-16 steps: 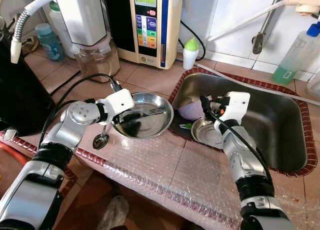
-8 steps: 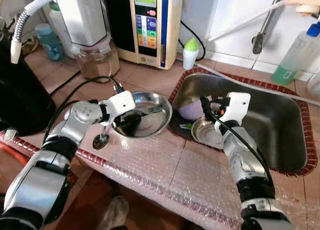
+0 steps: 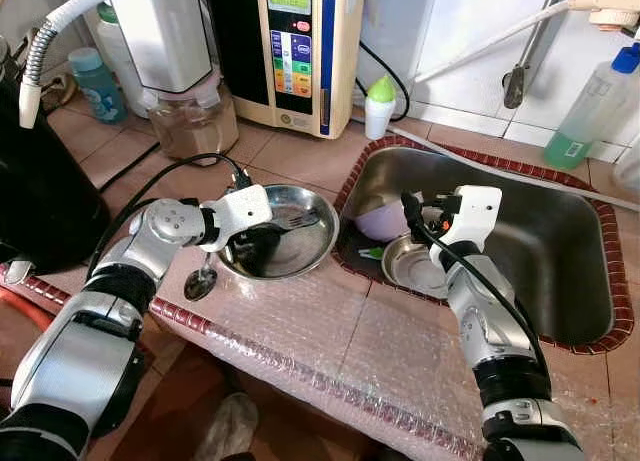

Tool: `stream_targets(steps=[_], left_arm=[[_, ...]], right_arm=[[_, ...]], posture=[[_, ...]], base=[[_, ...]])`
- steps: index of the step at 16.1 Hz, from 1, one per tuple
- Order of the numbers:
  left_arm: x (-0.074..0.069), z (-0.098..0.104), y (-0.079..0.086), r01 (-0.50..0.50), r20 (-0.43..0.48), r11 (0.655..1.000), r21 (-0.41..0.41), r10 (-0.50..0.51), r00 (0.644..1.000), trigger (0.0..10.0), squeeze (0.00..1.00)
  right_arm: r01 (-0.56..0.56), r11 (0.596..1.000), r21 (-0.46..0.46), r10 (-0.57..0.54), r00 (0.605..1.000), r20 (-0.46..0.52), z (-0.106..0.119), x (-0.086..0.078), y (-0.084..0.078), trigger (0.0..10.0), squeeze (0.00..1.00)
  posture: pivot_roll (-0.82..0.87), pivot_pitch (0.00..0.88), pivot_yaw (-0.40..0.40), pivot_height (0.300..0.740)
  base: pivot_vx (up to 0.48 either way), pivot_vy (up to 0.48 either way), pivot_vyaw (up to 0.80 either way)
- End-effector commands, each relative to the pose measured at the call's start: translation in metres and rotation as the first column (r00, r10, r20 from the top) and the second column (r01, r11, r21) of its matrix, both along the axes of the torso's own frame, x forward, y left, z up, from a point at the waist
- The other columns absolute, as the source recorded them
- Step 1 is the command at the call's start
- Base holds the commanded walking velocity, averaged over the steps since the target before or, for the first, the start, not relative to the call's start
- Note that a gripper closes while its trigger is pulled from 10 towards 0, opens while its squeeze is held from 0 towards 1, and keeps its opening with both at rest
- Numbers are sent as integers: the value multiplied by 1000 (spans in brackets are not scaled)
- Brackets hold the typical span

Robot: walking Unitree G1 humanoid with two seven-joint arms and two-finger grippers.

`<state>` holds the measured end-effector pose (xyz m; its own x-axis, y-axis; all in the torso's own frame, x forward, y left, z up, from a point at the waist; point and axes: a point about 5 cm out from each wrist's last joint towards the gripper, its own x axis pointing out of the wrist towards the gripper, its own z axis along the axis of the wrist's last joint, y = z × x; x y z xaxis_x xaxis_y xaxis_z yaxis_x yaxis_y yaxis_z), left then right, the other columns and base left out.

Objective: Kitchen organization

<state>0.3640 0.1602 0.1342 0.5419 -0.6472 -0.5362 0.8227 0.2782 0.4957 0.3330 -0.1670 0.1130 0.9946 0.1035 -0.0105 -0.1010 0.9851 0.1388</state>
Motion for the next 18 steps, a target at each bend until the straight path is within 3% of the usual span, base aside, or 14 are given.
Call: stream_targets(steps=[1,5,12,15,17,18], left_arm=[[-1,-3,9,-4,-27,999,49,5,1000,0,0],[1,0,10,-5,-17,999,49,6,1000,0,0],[9,17,11,-45,98,999,11,44,994,0,0],[15,37,12,-68,214,997,-39,74,974,0,0],[19,60,3,-48,343,992,-118,86,935,0,0],[19,72,-7,-19,430,987,-162,88,899,0,0]], right_arm=[[1,1000,3,-1,1000,6,3,2,2,10000,0],[3,1000,1,-3,1000,9,4,3,1,10000,0],[6,1000,4,-6,1000,20,7,6,2,10000,0],[7,1000,5,-7,1000,23,7,6,2,10000,0],[13,1000,17,-14,1000,28,9,7,1,10000,0],[15,997,74,-18,999,40,13,9,2,10000,0]], posture=[[-47,0,48,740],[-47,0,47,740],[-43,0,42,740],[-40,0,42,740],[-37,0,39,740],[-34,0,40,740]], base=[[0,0,0],[0,0,0],[0,0,0],[0,0,0],[0,0,0],[0,0,0]])
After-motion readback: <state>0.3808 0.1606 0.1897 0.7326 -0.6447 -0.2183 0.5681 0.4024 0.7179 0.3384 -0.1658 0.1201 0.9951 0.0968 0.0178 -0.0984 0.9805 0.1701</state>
